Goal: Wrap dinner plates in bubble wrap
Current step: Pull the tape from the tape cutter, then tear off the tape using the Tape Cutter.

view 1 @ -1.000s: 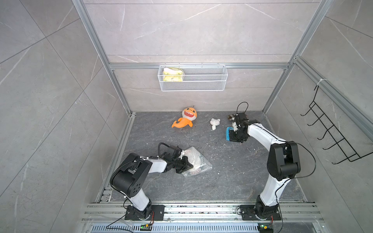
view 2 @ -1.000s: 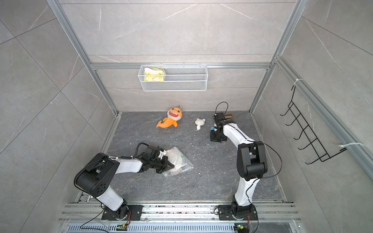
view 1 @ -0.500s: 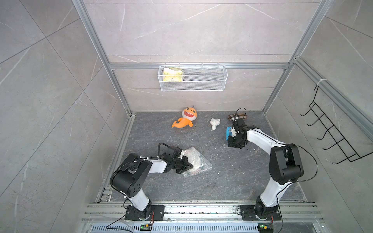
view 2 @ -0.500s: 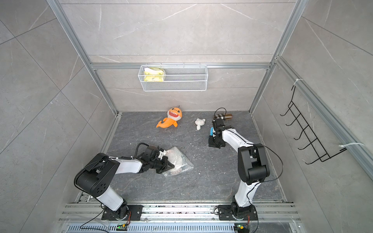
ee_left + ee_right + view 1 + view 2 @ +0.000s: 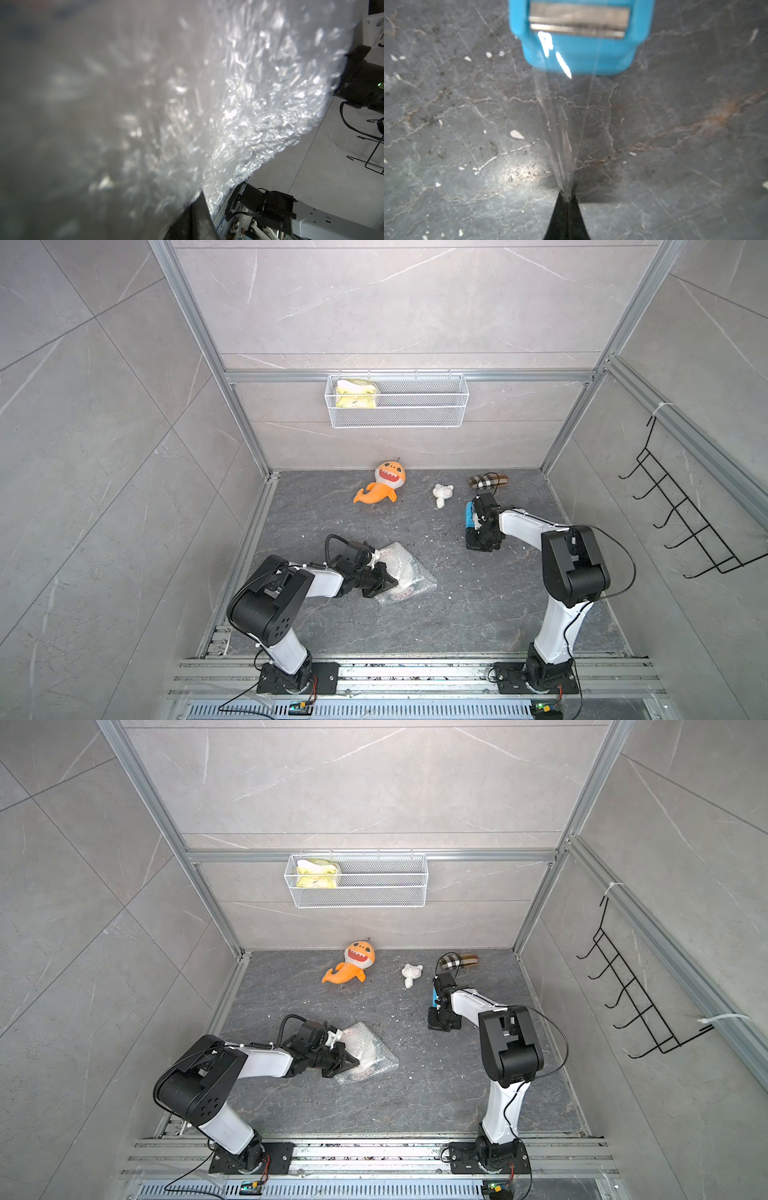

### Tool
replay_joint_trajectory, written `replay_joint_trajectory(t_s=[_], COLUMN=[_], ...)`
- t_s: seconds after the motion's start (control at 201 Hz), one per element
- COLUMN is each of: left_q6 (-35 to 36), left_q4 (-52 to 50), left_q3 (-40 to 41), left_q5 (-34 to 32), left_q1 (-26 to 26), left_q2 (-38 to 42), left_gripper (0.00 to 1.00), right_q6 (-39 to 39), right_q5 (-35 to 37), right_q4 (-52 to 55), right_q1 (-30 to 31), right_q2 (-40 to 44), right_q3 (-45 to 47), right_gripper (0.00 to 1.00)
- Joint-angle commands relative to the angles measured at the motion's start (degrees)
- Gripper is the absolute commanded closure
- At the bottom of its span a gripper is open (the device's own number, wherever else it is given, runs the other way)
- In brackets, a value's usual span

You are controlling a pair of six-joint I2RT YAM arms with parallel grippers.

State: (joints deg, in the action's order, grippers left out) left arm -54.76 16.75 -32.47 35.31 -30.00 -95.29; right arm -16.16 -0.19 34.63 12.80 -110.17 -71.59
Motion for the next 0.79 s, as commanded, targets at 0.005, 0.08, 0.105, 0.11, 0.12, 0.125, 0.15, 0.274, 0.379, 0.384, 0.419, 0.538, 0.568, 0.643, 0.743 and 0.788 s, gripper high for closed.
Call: replay_joint_trajectory(t_s=[0.005,0.08,0.105,0.11,0.12,0.125,0.15,0.274,0.379,0.384,0.419,0.538,0.568,0.643,0.743,0.788], left_q6=[-0.4,-0.3,-0.3,-0.3,-0.3,-0.3,-0.3,-0.4,-0.1,-0.1,0.0,0.2,0.3,0.5,0.9,1.0], left_q4=[-8.4,-8.4,-8.4,-8.4,-8.4,-8.4,-8.3,-8.3,-8.7,-8.7,-8.7,-8.7,-8.6,-8.7,-8.7,-8.6], left_q3=[2.5,2.5,2.5,2.5,2.6,2.6,2.7,3.1,3.1,3.1,3.1,3.1,3.2,3.2,3.1,3.1], left_q5=[-7.3,-7.4,-7.3,-7.3,-7.3,-7.3,-7.3,-7.4,-7.4,-7.4,-7.4,-7.4,-7.4,-7.2,-7.0,-7.0], left_q1=[0.8,0.9,0.9,0.9,0.9,0.9,0.9,1.0,1.2,1.2,1.3,1.5,1.6,1.7,2.1,2.3], left_q2=[-3.6,-3.5,-3.5,-3.5,-3.4,-3.4,-3.3,-2.6,-2.4,-2.3,-2.2,-2.2,-2.2,-2.3,-2.3,-2.3], left_gripper=[0.99,0.99,0.99,0.99,0.99,0.99,0.99,0.99,0.99,0.99,0.99,0.99,0.99,0.99,0.99,0.99], right_q6=[-1.5,-2.0,-2.1,-2.1,-2.1,-2.2,-2.2,-2.1,-1.6,-1.6,-1.3,-0.2,0.0,0.3,0.6,0.5], right_q5=[0.5,-1.9,-2.1,-2.2,-2.3,-2.3,-2.4,-2.8,-3.2,-3.4,-4.3,-7.4,-8.3,-10.0,-11.8,-12.2], right_q4=[5.9,5.1,5.1,5.2,5.2,5.2,5.2,5.1,5.5,5.5,5.5,6.1,6.3,6.8,7.8,7.8], right_q1=[2.2,2.3,2.3,2.4,2.5,2.5,2.6,2.6,2.1,2.1,1.7,0.2,-0.3,-1.2,-2.0,-2.2], right_q2=[-3.0,-3.0,-3.0,-3.0,-3.1,-3.1,-3.1,-2.0,0.0,0.1,1.3,6.2,7.4,10.2,13.1,14.3], right_q3=[0.5,0.4,0.2,0.2,0.1,0.1,0.1,1.2,1.9,2.0,2.4,3.7,4.0,4.9,5.8,6.4], right_gripper=[1.00,1.00,1.00,1.00,1.00,1.00,1.00,1.00,0.87,0.83,0.60,0.39,0.37,0.33,0.31,0.30])
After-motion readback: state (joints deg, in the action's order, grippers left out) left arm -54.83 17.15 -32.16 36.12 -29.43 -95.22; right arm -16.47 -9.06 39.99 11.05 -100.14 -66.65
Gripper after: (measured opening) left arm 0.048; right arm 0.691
